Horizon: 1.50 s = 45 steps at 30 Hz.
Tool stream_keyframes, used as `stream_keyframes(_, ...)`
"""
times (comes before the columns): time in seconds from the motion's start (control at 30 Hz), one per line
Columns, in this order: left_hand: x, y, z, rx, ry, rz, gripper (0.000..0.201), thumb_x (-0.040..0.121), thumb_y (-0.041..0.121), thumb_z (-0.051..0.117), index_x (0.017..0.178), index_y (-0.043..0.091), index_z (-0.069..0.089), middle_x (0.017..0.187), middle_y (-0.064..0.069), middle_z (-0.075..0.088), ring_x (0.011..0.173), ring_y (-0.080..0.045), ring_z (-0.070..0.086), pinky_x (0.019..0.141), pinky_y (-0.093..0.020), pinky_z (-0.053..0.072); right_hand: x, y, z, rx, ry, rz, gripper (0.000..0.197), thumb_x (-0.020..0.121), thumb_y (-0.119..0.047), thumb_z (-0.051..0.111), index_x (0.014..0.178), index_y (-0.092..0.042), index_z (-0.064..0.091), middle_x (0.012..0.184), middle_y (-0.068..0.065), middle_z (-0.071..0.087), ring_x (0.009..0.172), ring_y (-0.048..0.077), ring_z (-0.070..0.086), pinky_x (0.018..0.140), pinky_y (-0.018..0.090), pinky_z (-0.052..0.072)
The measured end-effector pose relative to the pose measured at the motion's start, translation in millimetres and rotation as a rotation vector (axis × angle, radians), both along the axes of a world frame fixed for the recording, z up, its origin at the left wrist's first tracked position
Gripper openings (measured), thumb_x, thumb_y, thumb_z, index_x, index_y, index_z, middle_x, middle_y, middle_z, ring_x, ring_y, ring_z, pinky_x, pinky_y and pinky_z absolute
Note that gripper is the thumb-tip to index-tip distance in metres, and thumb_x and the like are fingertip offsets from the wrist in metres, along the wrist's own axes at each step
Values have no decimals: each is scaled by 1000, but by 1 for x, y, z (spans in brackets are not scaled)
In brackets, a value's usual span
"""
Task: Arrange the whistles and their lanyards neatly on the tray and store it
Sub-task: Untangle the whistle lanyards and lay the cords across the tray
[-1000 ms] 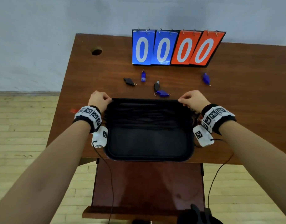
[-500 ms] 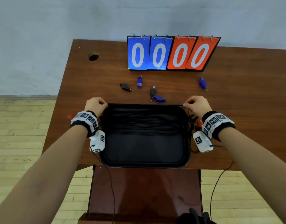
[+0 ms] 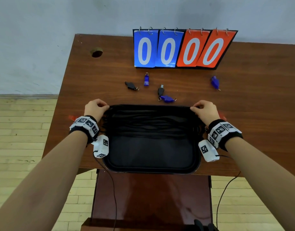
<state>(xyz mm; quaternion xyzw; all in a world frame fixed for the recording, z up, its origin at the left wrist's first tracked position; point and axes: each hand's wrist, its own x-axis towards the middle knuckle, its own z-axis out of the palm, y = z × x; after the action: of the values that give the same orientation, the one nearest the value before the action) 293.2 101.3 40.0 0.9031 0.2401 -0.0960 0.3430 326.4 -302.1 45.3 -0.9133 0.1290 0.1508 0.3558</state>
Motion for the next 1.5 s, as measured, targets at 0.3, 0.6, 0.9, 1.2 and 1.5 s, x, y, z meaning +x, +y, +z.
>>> stream_keyframes(0.3, 3, -14, 7, 149, -89, -116, 21, 92, 21, 52, 111, 17, 59, 119, -5, 52, 118, -26, 43, 88, -34, 39, -6, -1, 4, -1, -47, -47, 12, 86, -22, 65, 94, -13, 69, 87, 0, 63, 86, 14, 57, 77, 25, 42)
stream_keyframes(0.6, 4, -3, -1, 10, -53, -82, 24, 96, 17, 46, 104, 16, 68, 114, -6, 64, 86, -18, 57, 75, -29, 47, -6, -2, 5, -35, -42, -80, 18, 87, -17, 63, 103, -11, 68, 92, 1, 61, 93, 17, 57, 80, 25, 42)
stream_keyframes(0.9, 6, 20, 2, -209, -41, -82, 24, 95, 13, 46, 106, 18, 67, 107, -1, 68, 108, -18, 59, 93, -33, 47, -13, 19, 9, -99, -205, 16, 38, 90, -8, 50, 127, -16, 58, 132, 11, 47, 128, 26, 36, 106, 31, 29)
stream_keyframes(1.2, 10, 4, 4, 146, -32, -556, 28, 97, 26, 47, 121, 27, 59, 131, -3, 52, 126, -29, 37, 106, -44, 31, -25, 43, -19, -358, -240, 515, 42, 99, -27, 42, 141, -23, 43, 156, 5, 26, 148, 28, 6, 120, 45, 2)
stream_keyframes(1.5, -10, -41, -5, 488, 117, -977, 55, 99, 48, 26, 148, 42, 3, 158, 14, -2, 146, -15, -7, 115, -56, -1, -42, 47, -26, -434, -336, 667, 37, 98, -28, 46, 133, -22, 54, 156, 4, 27, 147, 33, 7, 117, 51, 2)
